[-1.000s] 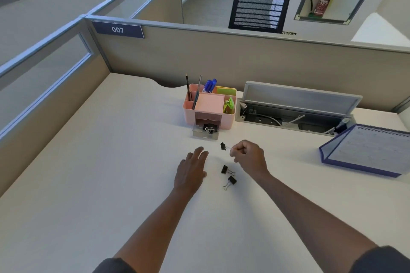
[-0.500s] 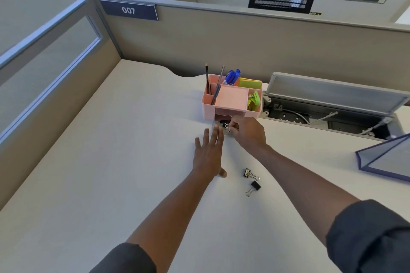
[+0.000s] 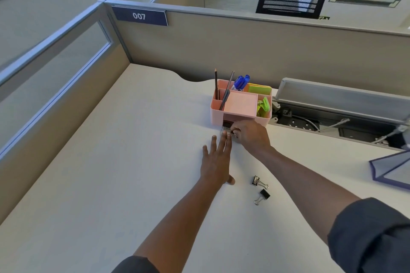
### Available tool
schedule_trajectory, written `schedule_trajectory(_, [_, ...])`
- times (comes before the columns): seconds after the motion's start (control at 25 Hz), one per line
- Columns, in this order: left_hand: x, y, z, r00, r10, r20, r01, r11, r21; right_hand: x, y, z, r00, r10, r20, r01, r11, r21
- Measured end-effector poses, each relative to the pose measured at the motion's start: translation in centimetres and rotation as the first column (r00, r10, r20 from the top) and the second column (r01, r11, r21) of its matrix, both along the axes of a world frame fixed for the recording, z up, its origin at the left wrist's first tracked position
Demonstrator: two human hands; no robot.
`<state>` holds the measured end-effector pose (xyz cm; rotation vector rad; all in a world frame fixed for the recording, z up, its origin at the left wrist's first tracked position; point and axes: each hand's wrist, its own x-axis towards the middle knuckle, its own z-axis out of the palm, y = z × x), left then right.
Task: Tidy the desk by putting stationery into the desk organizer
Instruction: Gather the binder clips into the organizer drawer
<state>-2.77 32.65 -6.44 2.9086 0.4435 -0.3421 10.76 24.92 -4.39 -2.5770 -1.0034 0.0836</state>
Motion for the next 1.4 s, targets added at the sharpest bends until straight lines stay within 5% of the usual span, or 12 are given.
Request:
schedule_trajectory(0.32, [-1.3,-1.5,0.9,1.0,-0.025,0.001,0.025,1.0,0.007,-0.2,-6.2,1.4,0.996,-0.012,-0.092,0.024,0.992,0.128])
schedule_trajectory(0.44, [-3.0,-3.3,0.9,0.992,-0.025,0.121,0.026,1.0,-0.012,-1.5,-9.3,1.4,0.989,-0.031,-0.147,0.053,0.989,0.142])
schedule_trajectory(0.56, [-5.4,-5.7,0.8,0.976,0.026,0.215,-0.002,0.994,-0.111,-3.2,-12.6,0.5,0.962,-0.084,-0.261,0.121,0.984,0.129])
schedule_trajectory(0.84, [-8.0,-11.4,0.6,0.974,0.164,0.159,-0.104,0.938,-0.331,-7.4,-18.2,-1.7,0.871,-0.177,-0.458,0.239,0.967,0.082])
schedule_trajectory(1.4, [-6.2,-16.1,0.5,0.967,0.225,0.121,-0.168,0.917,-0.361,-11.5,-25.4,-2.6,0.87,-0.236,-0.432,0.252,0.967,-0.021])
